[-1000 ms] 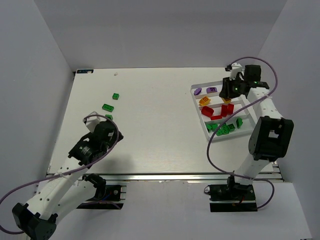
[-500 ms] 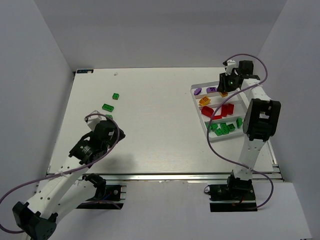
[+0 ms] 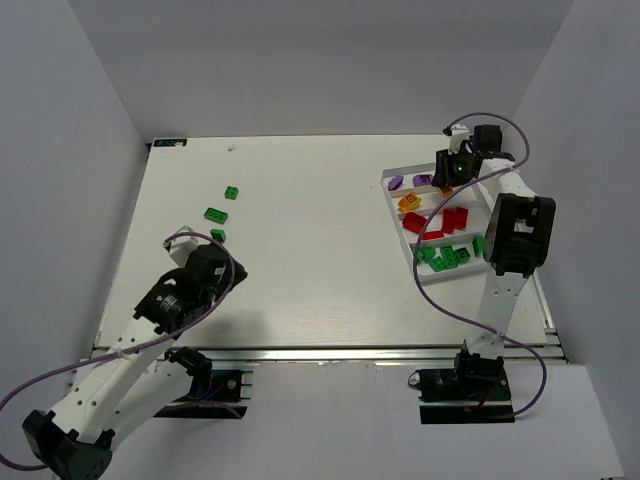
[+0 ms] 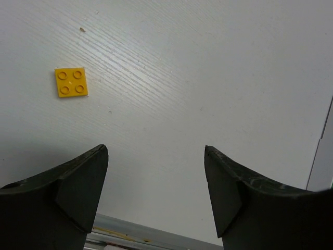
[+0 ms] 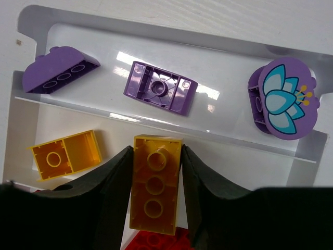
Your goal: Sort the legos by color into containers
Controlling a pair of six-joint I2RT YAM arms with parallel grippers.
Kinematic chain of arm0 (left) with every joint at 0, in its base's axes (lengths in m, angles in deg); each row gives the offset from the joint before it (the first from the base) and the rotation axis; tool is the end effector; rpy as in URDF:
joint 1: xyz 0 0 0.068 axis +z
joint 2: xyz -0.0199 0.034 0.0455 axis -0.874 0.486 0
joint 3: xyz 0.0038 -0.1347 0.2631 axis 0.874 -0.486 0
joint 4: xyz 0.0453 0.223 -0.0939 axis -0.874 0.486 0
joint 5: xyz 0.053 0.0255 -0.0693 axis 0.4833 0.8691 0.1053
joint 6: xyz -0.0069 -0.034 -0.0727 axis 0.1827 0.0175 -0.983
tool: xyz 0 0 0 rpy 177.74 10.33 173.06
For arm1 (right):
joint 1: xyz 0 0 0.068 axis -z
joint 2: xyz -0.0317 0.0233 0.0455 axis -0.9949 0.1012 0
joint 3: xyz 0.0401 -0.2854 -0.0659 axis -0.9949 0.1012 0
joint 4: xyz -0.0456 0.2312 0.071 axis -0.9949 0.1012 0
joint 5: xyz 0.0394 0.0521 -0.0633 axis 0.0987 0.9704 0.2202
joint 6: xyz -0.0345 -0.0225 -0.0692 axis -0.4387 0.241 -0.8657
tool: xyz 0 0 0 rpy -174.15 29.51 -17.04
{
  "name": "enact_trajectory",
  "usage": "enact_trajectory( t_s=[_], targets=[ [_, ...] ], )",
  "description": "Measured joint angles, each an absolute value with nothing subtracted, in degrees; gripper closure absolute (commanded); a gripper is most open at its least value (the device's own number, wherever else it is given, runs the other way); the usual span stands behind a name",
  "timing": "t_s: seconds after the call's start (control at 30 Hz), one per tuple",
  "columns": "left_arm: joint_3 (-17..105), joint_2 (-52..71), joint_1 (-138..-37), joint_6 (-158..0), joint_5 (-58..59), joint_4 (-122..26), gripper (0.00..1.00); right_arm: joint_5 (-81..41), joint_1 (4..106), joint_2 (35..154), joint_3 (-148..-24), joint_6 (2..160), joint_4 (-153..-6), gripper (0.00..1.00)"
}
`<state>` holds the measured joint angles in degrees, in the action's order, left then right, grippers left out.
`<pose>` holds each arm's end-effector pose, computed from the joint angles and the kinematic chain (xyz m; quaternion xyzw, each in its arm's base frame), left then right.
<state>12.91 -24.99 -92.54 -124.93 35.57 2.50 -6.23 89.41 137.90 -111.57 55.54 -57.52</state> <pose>0.1210 -0.0375 0.2601 -0.2856 0.8676 -0.0874 0.3975 0.5135 -0.0217 0.2136 -0.1743 0.8975 0.0913 0.3947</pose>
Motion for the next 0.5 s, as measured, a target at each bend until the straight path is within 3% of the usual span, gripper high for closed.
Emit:
enact_trajectory(
  t_s=[0.17,0.27,0.3,0.37,0.5],
  targets=[
    [12.9,-23.2,-92.5,-125.1,35.7,3.1,0.15,-6.1,89.4,138.5,-111.6,55.6,-57.5,0.45],
    [13.6,-20.2,-92.5,-124.8,35.7,3.3,0.15,-5.8,89.4,138.5,-111.6,55.6,-57.5,0.32],
    [14.1,-19.0,-92.4,-124.6,35.7,3.3,0.15,-5.7,89.4,138.5,-111.6,55.5,-57.5,0.21],
    [14.9,-16.8,-91.8,-124.0,35.5,3.2,0.15,-5.0,89.4,138.4,-111.6,55.2,-57.3,0.11],
    [16.0,-14.6,-89.6,-122.7,35.0,3.0,0.16,-1.9,89.4,136.4,-111.2,52.0,-55.3,0.1]
  ],
)
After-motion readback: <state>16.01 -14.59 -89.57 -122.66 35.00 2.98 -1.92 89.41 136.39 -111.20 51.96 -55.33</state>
